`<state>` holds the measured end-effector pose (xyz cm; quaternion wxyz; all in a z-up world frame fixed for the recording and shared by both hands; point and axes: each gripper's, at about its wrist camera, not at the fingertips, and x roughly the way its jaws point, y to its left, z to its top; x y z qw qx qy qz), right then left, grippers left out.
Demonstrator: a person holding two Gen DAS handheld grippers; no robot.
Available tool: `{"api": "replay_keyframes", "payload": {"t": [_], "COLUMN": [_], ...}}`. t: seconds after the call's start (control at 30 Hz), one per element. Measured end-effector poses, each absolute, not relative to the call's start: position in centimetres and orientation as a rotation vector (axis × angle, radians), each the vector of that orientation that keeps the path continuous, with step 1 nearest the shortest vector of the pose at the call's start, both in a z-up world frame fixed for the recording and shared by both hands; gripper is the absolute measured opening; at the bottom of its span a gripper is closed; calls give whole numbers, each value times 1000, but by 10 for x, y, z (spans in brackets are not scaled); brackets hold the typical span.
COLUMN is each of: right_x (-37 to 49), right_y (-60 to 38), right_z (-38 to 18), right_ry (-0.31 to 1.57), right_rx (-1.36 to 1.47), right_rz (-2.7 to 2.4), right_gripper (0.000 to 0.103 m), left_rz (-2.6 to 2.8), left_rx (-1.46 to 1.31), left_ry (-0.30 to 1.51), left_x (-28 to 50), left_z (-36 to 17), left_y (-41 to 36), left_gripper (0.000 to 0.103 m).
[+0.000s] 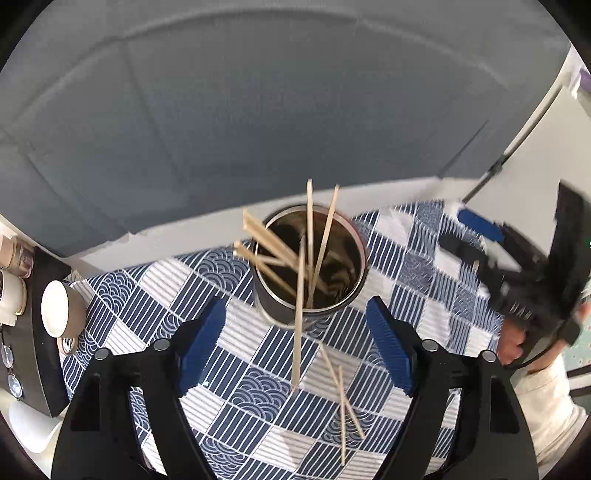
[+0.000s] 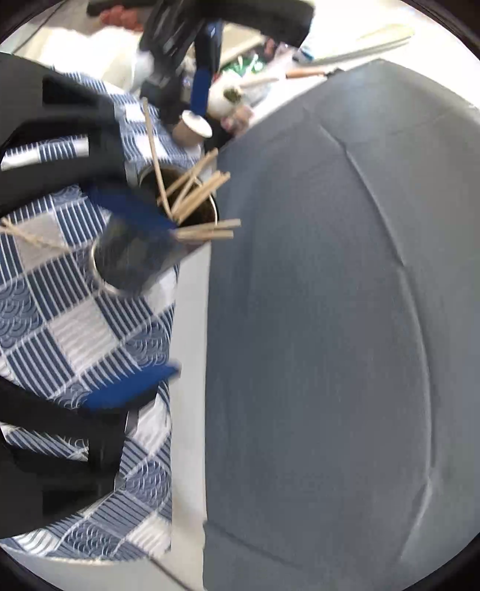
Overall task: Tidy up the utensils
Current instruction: 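Lower both open tools toward the two loose wooden sticks on the cloth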
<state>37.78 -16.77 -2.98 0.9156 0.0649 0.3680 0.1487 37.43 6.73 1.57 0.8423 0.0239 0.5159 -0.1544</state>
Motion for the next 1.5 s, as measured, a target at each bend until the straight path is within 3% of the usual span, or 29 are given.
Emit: {"api": "replay_keyframes", "payload": {"t": [0.07, 0.33, 0.6, 1.13, 1.5], "right_x": [378, 382, 359, 319, 301], "right_y": [-176, -206, -200, -143, -134], "right_z": [-31, -29, -32, -96, -146], "right_ry": [770, 827, 850, 1027, 1164], "right_rx": [162, 311, 225, -4, -26], "right_rz": [288, 252, 249, 285, 280], "right_gripper": [87, 87, 87, 87, 87], "left_rz": [-318, -255, -203, -236, -330], "left_rx": [35, 5, -21, -159, -39], "left_ry": [1053, 1005, 993, 1069, 1195], "left_x": [370, 351, 322, 267, 241], "left_z": [26, 41, 26, -82, -159], "left_y": [71, 90, 111, 133, 91], "left_gripper": [94, 95, 95, 95, 95]}}
